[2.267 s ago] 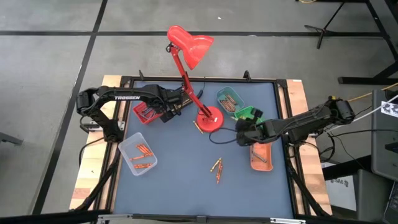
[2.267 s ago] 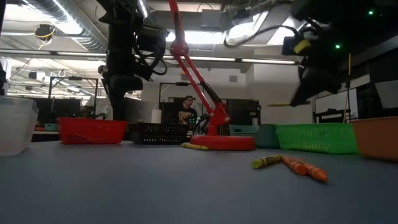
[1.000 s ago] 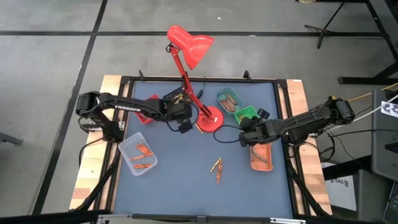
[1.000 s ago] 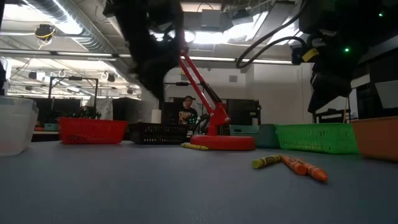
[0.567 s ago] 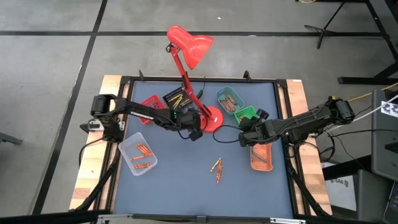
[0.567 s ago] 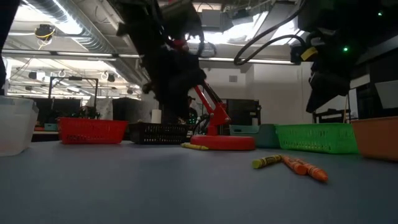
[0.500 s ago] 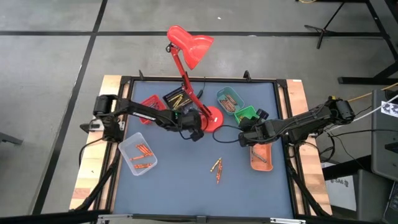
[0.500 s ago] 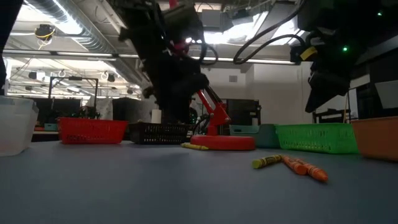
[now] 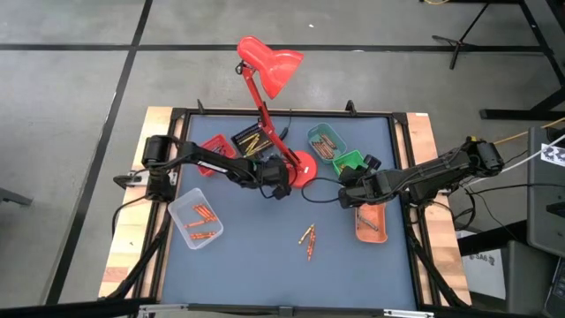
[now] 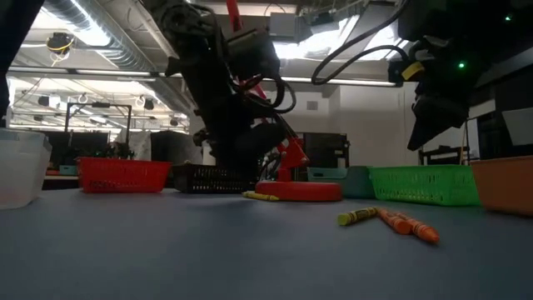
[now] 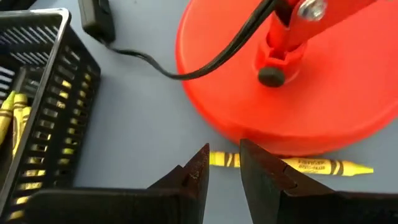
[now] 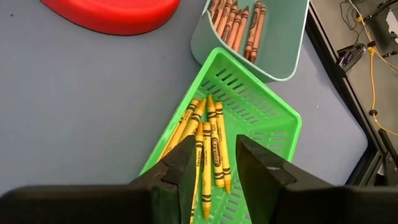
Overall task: Sort crayons
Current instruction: Put the yellow crayon into the top left black bin
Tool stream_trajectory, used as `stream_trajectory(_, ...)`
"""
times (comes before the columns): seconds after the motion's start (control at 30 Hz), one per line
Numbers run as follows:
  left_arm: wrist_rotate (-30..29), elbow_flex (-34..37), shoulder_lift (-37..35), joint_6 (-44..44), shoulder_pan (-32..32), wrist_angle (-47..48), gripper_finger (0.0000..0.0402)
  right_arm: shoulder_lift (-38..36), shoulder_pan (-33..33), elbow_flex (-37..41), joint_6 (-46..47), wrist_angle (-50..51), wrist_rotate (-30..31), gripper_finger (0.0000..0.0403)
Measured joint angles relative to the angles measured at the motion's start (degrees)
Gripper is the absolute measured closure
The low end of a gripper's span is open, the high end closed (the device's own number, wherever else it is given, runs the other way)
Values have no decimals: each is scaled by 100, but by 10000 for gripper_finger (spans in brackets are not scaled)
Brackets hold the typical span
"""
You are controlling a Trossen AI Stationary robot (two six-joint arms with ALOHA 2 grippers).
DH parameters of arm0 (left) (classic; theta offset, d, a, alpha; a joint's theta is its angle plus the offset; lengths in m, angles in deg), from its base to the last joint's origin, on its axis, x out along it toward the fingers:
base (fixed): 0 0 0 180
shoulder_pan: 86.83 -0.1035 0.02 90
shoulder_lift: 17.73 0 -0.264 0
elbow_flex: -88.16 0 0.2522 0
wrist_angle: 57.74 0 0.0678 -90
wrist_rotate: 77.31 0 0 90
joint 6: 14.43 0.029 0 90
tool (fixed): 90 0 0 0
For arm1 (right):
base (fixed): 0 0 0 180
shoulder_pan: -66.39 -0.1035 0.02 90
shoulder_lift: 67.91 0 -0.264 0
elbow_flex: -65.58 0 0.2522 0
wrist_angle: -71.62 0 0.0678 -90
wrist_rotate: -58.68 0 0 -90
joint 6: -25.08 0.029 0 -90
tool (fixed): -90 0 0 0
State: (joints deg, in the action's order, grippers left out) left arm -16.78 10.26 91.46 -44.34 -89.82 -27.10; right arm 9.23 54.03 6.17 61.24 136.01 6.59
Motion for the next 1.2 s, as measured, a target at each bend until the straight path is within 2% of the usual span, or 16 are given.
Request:
stream_trajectory(0.5, -10, -9, 289, 26, -5, 21, 328, 1, 0, -2, 0, 2, 0, 292)
stream_trajectory(0.97, 1115, 3, -160, -106, 425, 557, 328, 1, 0, -2, -2, -2, 0, 292)
stream_trajectory(1.1, 1322, 4, -310, 150, 566, 396, 328, 1, 0, -2, -2, -28, 1, 292)
stream_trajectory(1.2, 1488, 4, -312, -47, 601, 215, 328, 1, 0, -2, -1, -75, 1, 292)
